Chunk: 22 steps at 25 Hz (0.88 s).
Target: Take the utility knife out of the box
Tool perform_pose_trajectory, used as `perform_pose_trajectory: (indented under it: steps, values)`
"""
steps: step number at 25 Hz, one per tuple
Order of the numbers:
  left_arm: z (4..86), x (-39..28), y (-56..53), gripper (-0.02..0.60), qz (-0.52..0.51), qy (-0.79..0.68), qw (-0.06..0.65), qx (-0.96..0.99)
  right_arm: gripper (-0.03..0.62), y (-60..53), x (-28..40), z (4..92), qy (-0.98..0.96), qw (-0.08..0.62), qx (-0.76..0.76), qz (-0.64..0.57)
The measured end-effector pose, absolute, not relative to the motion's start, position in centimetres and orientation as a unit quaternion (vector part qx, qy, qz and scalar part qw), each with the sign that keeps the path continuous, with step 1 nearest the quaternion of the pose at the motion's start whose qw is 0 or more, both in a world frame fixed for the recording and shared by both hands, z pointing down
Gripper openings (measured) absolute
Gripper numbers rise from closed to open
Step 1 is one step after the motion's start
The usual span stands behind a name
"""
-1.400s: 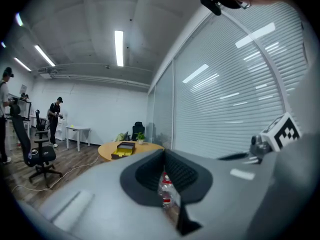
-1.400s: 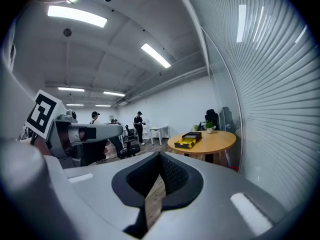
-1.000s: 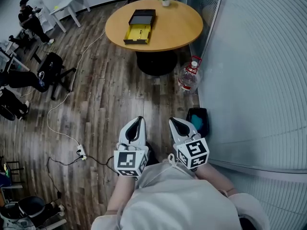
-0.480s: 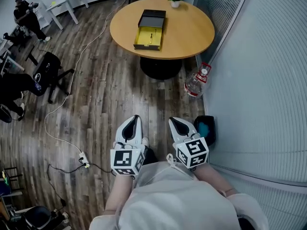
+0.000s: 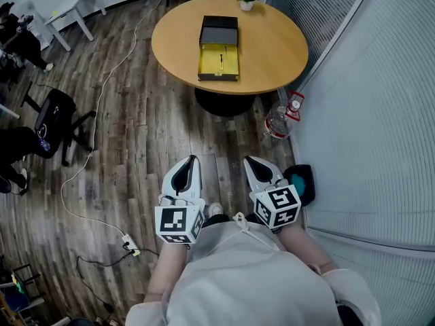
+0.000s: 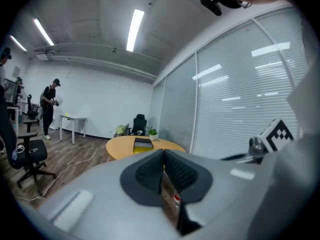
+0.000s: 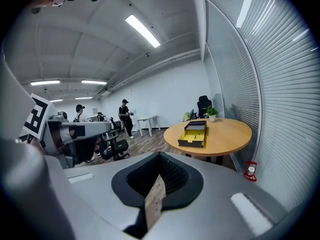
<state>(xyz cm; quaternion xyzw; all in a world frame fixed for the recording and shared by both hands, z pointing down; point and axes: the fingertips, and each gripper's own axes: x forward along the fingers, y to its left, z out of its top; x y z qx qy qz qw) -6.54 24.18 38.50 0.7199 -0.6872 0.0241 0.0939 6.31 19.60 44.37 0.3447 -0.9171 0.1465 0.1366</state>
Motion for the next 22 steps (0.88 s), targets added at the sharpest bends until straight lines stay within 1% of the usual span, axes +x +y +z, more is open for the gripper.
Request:
perform_pose_trajectory:
  steps: [6,11,16,22]
  values:
    - [40.2,-10.7,21.7,0.005,0.027,-0.681,0.116,0.722,0.000,16.8,3.0,45.4,-0.906,0.144,0.363,0.163]
    - [41.2,-13.3,18.6,0.005,0.025,-0.683,0.118,0.721,0.000,13.8,0.5,45.8,-0.907,0.146,0.363,0.152]
    - [41.6,-14.6,13.4,0.006,0.027,-0.681,0.111,0.723,0.000,8.7,-1.6,46.7,-0.911,0.151,0.354,0.150]
    - [41.9,-16.8,4.9,0.006,0.040,-0.679,0.110,0.725,0.000,0.0,-4.0,47.1,-0.909,0.145,0.357,0.158]
